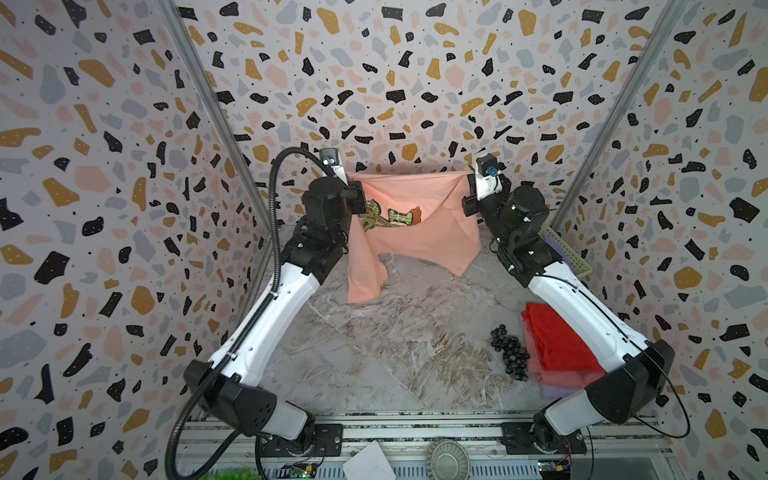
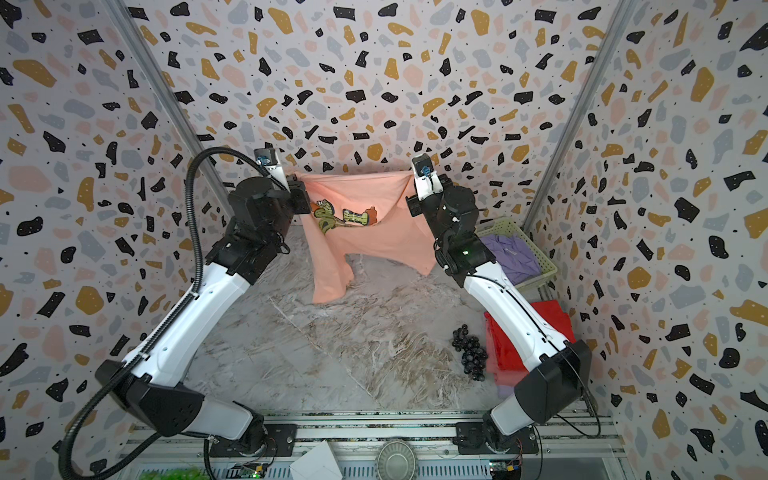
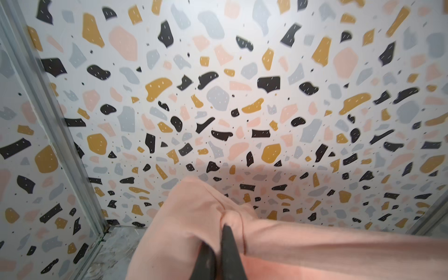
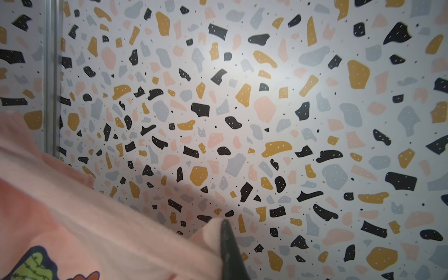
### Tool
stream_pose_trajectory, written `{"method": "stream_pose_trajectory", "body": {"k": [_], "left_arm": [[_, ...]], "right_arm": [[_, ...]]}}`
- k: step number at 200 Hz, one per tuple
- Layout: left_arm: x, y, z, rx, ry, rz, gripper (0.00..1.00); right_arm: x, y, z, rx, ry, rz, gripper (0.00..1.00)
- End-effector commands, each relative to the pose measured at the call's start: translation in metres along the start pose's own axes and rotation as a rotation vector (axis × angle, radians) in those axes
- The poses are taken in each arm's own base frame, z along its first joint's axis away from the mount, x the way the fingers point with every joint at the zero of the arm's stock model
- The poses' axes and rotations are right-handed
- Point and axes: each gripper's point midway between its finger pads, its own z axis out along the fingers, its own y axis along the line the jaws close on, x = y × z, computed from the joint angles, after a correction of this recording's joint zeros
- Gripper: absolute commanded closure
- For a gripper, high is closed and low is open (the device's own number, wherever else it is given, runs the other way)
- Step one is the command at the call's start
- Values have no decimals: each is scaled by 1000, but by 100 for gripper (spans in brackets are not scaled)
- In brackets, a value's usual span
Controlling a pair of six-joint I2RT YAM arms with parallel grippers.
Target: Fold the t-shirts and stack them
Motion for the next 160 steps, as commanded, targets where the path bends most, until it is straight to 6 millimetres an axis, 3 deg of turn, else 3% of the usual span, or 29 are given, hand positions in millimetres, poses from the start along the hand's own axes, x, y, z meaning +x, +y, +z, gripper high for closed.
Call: {"method": "stream_pose_trajectory", "body": {"k": [1,13,27,34,44,59,77,104,133,160], "left_arm": [[3,19,-39,-1,-21,-61,97],[38,16,-54,63,53,-102,72],[80,18,-74,99,151,-162,42],[98,19,-85,117,194,-190,33],[114,17,-100,161,233,-224,23],[127,21,-115,166,278,-243,16],[125,30,-123,135,285,-229,12],[139,55,-110,-34,300,-164,10],[187,57,-81,-111,401,-124,9],[242,54,-52,-117,492,-158,10]], "right_arm": [[-17,-5,-47,-5,-23,1,94],[13,7,-63,-19,60,19,94],[68,34,-86,-87,211,46,88],[97,44,-97,-109,290,72,74],[135,56,-113,-135,399,104,42],[170,62,-132,-131,509,148,30],[167,65,-144,-163,510,183,26],[139,69,-147,-223,415,230,23],[135,74,-144,-248,399,229,22],[158,77,-128,-226,422,263,20]]}}
